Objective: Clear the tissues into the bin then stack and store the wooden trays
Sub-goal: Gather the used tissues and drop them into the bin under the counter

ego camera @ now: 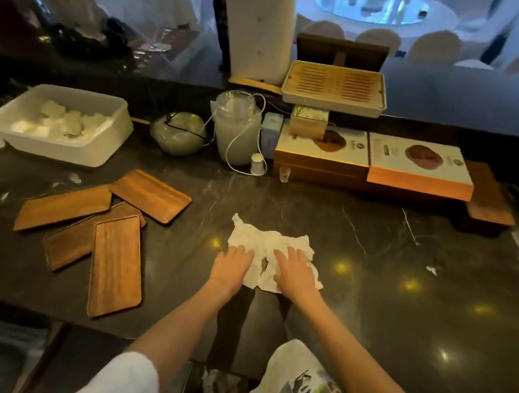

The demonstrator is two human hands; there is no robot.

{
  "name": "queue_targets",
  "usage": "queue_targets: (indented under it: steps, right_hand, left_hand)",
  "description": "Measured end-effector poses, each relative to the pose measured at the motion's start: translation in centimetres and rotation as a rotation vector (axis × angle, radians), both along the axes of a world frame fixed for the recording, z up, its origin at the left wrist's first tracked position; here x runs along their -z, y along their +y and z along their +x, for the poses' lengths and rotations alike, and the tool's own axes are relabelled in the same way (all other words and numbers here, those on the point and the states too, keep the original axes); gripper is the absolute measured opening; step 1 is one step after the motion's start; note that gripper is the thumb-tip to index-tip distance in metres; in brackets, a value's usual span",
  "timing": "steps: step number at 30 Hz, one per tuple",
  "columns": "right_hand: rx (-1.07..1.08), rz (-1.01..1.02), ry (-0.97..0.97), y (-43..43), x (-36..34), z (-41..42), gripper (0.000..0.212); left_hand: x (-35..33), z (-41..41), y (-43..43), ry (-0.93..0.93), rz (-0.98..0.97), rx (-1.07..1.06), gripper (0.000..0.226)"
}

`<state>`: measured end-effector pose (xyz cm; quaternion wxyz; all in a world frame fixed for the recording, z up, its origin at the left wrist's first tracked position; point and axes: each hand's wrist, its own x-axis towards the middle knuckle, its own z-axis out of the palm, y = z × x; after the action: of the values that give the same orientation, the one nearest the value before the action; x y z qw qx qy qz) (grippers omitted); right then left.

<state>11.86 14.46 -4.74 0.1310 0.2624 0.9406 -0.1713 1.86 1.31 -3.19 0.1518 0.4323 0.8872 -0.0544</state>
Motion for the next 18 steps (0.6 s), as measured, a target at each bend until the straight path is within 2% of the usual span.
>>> queue_targets:
  steps: [4, 7, 11, 15, 18]
  right_hand:
    - [-0.037, -0.014, -0.060, 1.1, 2.2, -0.9, 0.062]
    - [-0.030, -0.005, -0.105, 2.4, 3.2, -1.1, 0.070]
    - [-0.006, -0.018, -0.047, 3.5, 3.8, -0.6, 0.060]
    - [0.021, -0.005, 0.037, 3.6, 4.3, 0.6, 0.039]
    - [0.037, -0.012, 0.086, 2.8, 4.7, 2.0, 0.036]
  left_hand:
    - [0.9, -2.1, 2.4, -0.036, -0.030, -0.012, 0.076]
    - [2.0, -3.7, 3.4, -0.104, -0.134, -0.033, 0.081]
    - [3.4, -4.4, 3.7, -0.146, -0.194, -0.016, 0.064]
    - [4.3, -4.4, 3.2, -0.121, -0.076, -0.036, 0.054]
    - [4.9, -3.7, 2.0, -0.110, 0.002, -0.092, 0.035]
